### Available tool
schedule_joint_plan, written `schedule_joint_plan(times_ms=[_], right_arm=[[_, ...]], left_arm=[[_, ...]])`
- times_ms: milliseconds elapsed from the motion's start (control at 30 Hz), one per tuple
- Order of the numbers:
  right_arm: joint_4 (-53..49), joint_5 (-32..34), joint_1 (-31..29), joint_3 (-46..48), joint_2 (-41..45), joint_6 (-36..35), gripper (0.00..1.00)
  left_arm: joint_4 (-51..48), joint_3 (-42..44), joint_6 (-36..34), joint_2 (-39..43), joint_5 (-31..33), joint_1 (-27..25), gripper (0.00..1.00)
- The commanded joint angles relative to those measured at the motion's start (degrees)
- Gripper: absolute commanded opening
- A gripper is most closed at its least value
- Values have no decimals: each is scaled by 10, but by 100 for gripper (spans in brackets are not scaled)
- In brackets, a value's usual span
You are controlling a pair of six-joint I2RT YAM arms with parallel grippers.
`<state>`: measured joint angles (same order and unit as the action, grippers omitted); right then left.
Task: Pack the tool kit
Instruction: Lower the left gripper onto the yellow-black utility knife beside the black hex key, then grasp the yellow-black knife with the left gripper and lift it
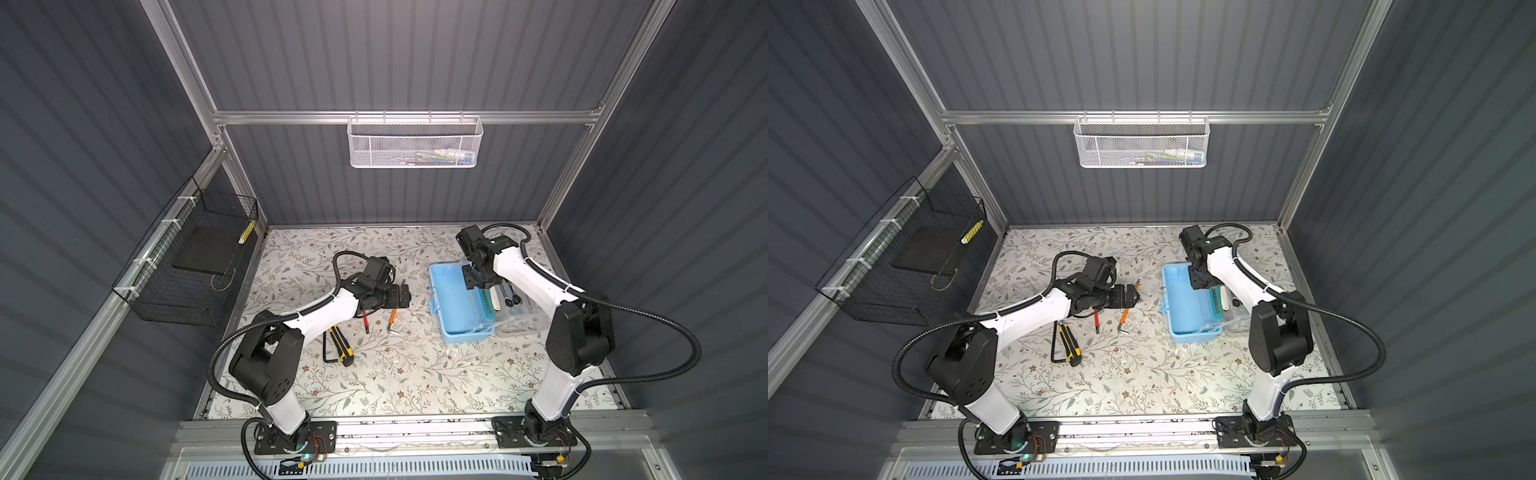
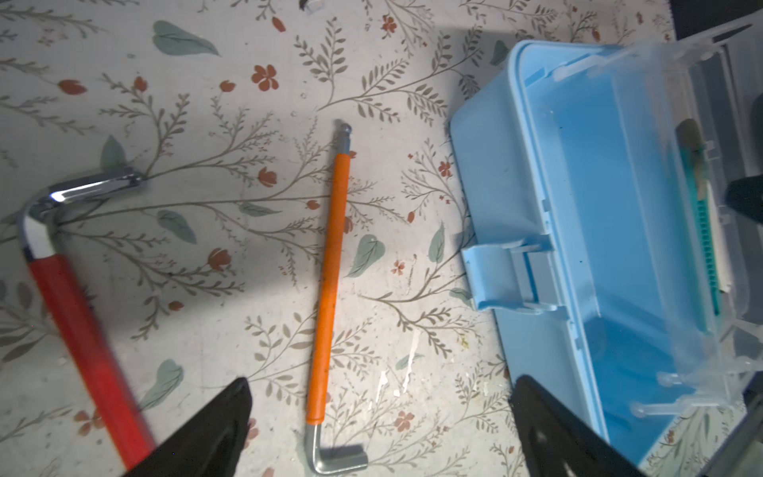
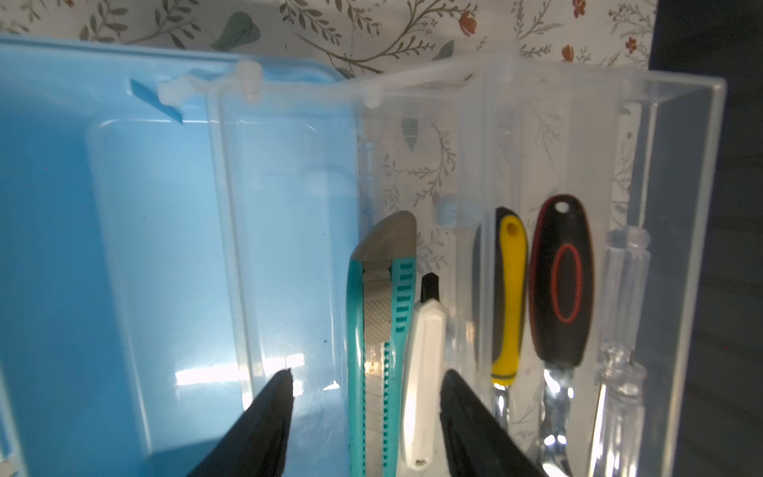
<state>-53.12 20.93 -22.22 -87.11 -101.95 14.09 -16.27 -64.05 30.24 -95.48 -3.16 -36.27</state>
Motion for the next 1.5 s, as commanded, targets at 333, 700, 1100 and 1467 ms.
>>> schedule_joint_plan(times_ms=[333,700,1100,1467], right_arm=[[100,-13,-3,66,80,-5,99],[148,-36,-1,84,103,-12,99],[156,-41,6,96,114,-21,99],[156,-35,11,111,133,-16,99]], left_arm=[[-150,79,116,90,136,5,100],[-313,110,220,121,191,4,100],[-321,148,283,109,187,4,99],[-281,162,270,76,173,4,86]])
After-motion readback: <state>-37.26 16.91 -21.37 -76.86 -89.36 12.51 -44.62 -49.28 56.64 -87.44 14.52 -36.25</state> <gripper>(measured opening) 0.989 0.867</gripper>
